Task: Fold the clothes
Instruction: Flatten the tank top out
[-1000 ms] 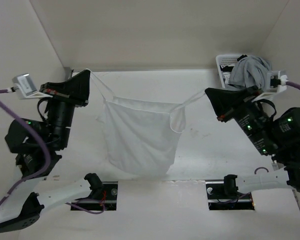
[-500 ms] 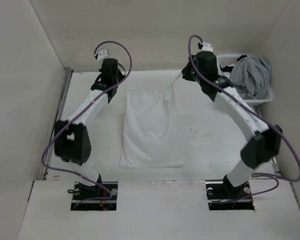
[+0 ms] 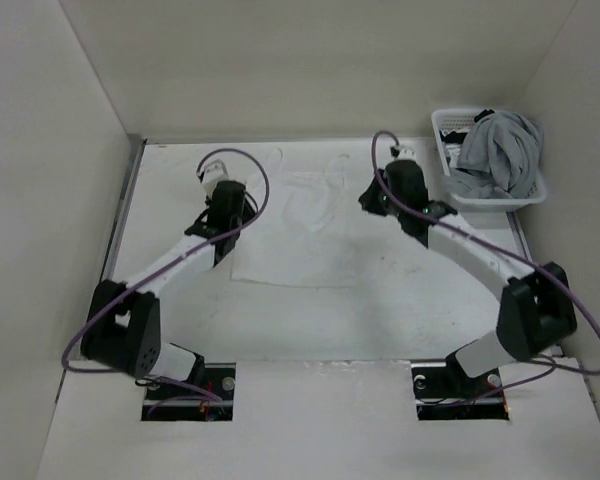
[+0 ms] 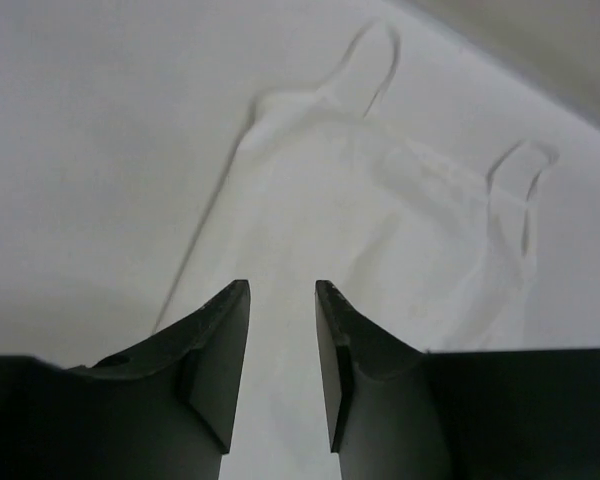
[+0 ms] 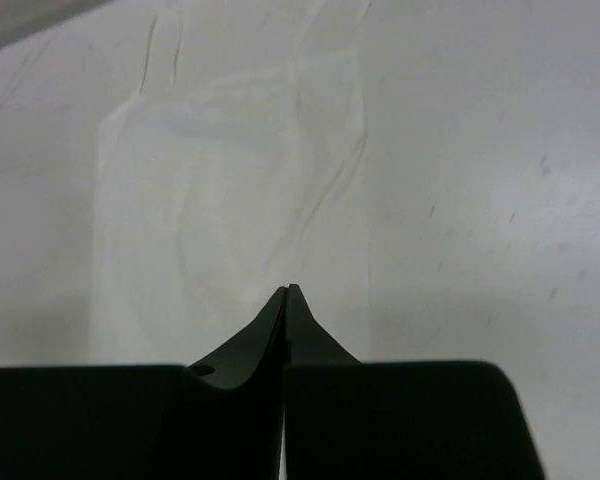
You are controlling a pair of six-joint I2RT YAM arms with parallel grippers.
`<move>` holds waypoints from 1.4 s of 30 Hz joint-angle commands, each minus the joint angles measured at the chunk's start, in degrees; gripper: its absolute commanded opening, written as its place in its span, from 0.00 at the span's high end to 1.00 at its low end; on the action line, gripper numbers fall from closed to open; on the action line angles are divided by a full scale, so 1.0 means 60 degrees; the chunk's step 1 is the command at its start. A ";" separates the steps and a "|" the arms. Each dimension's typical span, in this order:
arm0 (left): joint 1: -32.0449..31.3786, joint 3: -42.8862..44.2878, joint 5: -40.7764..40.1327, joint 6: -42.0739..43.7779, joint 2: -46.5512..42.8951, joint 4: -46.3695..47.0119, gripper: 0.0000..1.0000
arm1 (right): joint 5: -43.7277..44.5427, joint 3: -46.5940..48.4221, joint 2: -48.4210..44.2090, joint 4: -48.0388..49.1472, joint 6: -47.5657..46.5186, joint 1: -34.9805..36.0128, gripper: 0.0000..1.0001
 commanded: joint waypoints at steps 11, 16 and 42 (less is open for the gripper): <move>0.0827 -0.5453 0.1564 -0.1386 -0.4466 -0.0772 0.57 | 0.0690 -0.7207 -0.4090 0.2808 0.1698 0.2566 0.62; 0.0754 -0.5747 0.1682 -0.1298 -0.3838 -0.0465 0.57 | 0.0647 -0.8000 -0.4033 0.2896 0.2153 0.2347 0.55; -0.0447 -0.5057 -0.0236 -0.0843 -0.5198 -0.3320 0.70 | -0.0276 -0.8381 -0.3944 0.3863 0.2491 0.1907 0.99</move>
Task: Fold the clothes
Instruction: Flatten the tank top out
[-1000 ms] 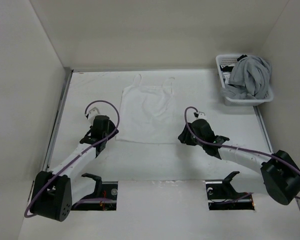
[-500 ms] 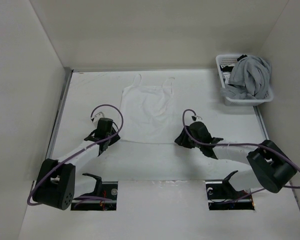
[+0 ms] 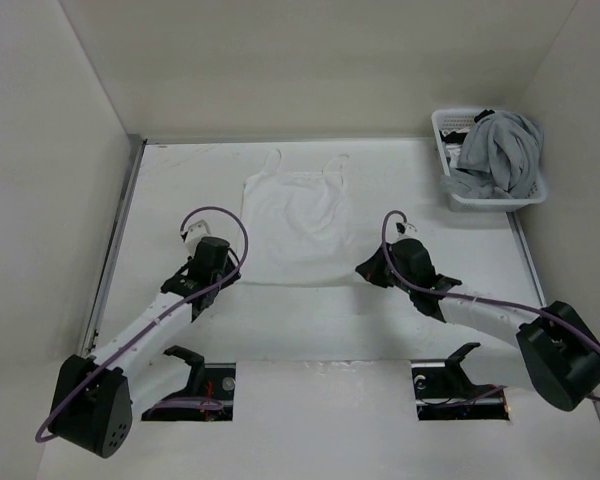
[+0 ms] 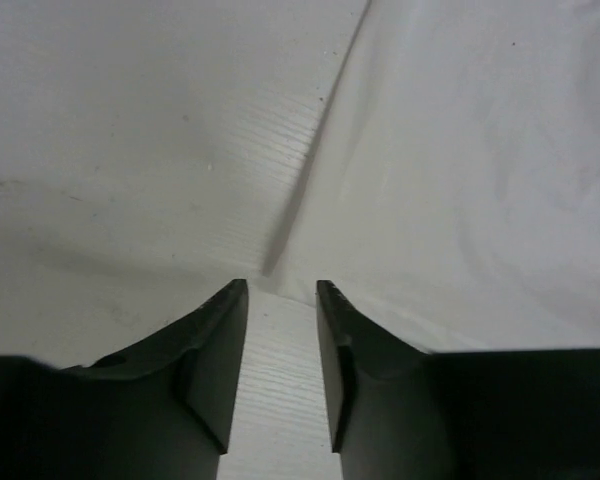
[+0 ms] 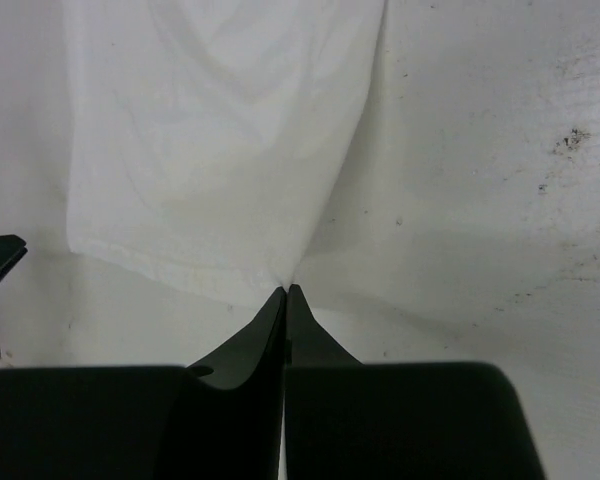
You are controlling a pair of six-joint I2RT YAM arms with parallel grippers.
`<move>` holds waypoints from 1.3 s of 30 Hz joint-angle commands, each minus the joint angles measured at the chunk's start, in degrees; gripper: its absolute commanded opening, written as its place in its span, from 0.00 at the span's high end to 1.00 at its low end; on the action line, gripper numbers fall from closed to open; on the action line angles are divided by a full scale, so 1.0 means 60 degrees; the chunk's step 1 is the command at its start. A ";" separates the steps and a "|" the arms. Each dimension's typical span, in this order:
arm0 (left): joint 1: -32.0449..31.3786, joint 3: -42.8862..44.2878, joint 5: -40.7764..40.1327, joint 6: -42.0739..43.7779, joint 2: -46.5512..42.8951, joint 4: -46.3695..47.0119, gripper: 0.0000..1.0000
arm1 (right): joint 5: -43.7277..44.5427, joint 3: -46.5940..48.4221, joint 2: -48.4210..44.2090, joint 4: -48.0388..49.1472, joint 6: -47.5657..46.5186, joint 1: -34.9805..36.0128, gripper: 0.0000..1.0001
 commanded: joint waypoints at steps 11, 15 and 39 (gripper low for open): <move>-0.0251 -0.0303 0.0403 -0.0332 0.0908 0.1234 0.55 | 0.0329 -0.0324 -0.0041 -0.0099 -0.0359 -0.0045 0.99; -0.0295 -0.0318 0.0681 -0.0405 0.1552 0.1646 0.58 | 0.0358 -0.0455 -0.0305 -0.0261 -0.0505 -0.0323 0.99; -0.0866 0.4321 0.0286 -0.0215 -0.2971 -0.2995 1.00 | 0.2027 0.3159 -0.5885 -0.5839 -0.1560 0.1096 1.00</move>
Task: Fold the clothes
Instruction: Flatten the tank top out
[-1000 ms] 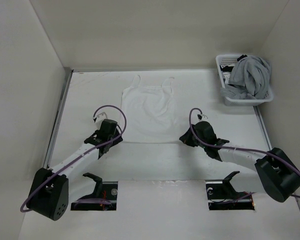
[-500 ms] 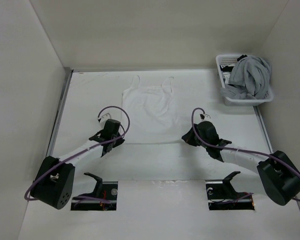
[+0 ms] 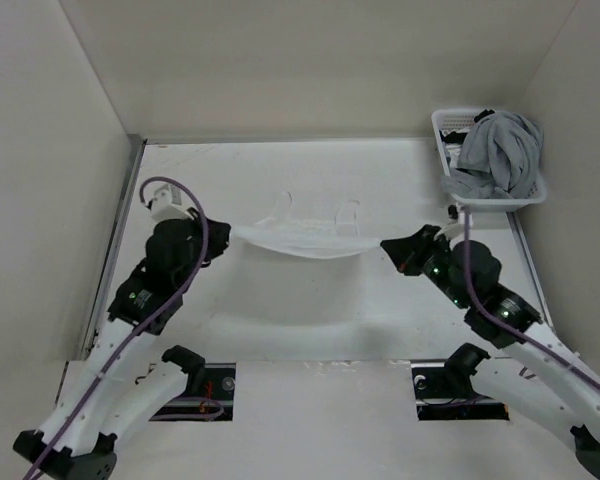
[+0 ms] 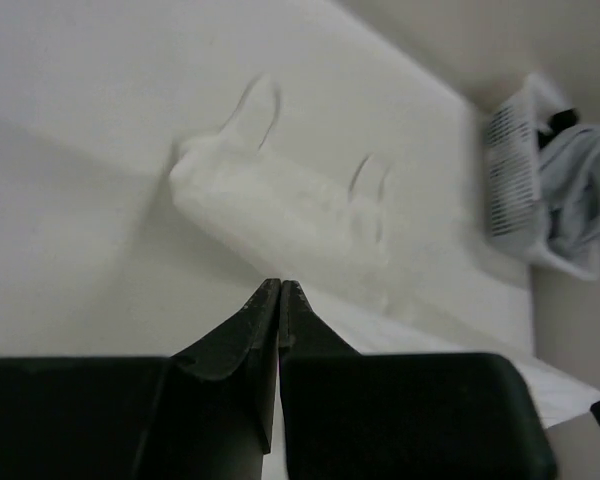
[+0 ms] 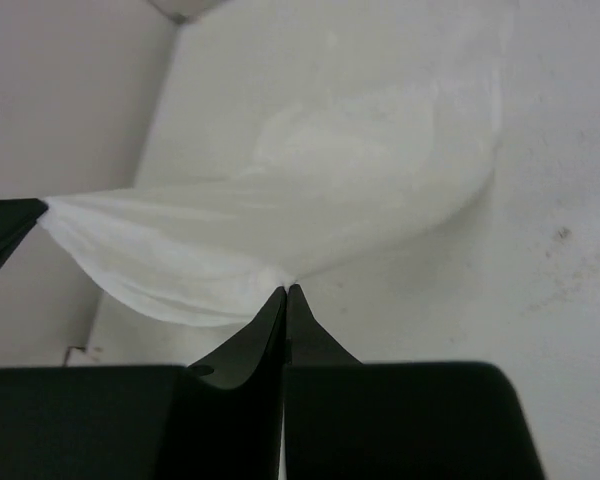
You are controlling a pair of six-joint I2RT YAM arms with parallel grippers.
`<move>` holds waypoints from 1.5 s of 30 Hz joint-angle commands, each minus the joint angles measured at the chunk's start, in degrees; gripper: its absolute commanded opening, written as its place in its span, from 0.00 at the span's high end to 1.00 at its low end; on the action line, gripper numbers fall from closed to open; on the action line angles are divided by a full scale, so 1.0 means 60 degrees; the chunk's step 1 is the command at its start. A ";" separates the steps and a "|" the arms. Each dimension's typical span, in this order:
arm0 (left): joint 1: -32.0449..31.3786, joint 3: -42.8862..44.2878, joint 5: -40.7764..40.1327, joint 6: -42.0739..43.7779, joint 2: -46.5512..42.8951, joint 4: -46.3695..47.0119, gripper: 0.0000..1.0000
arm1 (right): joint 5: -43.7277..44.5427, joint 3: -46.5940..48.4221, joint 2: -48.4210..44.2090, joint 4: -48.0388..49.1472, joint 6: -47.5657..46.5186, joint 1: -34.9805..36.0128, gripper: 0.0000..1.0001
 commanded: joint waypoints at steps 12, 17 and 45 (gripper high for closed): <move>-0.0978 0.3010 -0.0163 0.0251 0.0201 0.0025 0.99 | 0.2792 0.4234 0.0211 -0.2260 -0.1275 0.3151 1.00; 0.0952 0.2891 0.1095 -0.0113 0.2221 0.1944 0.99 | 0.0291 0.4862 0.2510 -0.0825 -0.1701 0.0225 1.00; 0.2802 -0.3109 0.3076 -0.0804 0.2213 0.4628 0.98 | -0.1605 -0.1047 0.3058 0.2325 0.0259 -0.1335 1.00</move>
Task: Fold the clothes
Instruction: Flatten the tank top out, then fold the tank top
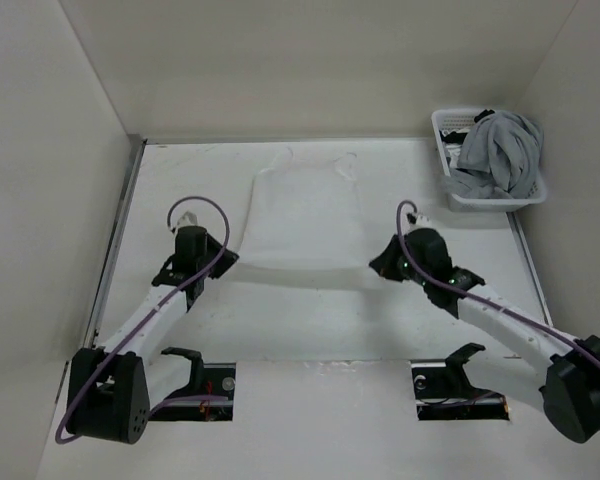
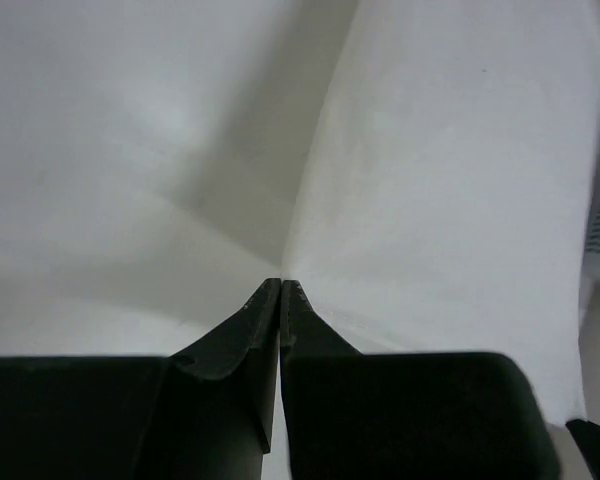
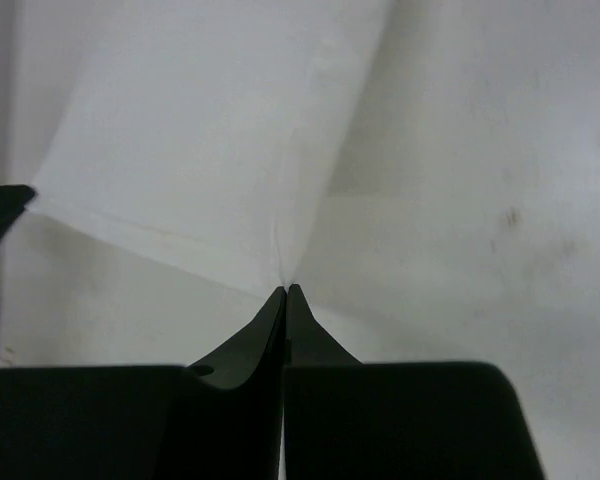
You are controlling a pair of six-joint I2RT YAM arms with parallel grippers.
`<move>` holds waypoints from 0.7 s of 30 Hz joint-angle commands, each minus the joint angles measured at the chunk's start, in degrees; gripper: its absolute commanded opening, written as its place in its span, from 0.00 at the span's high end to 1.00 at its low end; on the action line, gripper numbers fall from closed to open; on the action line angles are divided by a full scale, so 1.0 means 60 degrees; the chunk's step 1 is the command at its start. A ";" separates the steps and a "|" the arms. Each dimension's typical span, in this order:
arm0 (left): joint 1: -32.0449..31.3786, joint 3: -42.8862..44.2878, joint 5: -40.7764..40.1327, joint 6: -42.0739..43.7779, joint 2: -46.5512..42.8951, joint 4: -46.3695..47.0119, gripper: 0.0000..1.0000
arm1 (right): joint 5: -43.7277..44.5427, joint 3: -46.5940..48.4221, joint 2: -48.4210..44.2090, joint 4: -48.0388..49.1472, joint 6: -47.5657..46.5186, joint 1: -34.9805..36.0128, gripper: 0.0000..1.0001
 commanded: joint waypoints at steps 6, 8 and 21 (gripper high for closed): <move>-0.0229 -0.2743 0.0571 -0.0261 -0.3067 -0.0873 0.98 | 0.0169 -0.3626 -0.2084 0.1393 0.2357 0.1632 1.00; -0.0419 -0.3110 0.0528 -0.0466 -0.4266 -0.1825 0.98 | 0.0285 -0.3832 -0.2889 0.0897 0.2929 0.2421 1.00; -0.0553 -0.1063 -0.1376 -0.0891 -0.3808 -0.1072 0.98 | 0.0142 -0.1199 -0.2282 -0.0206 0.1147 0.1257 0.99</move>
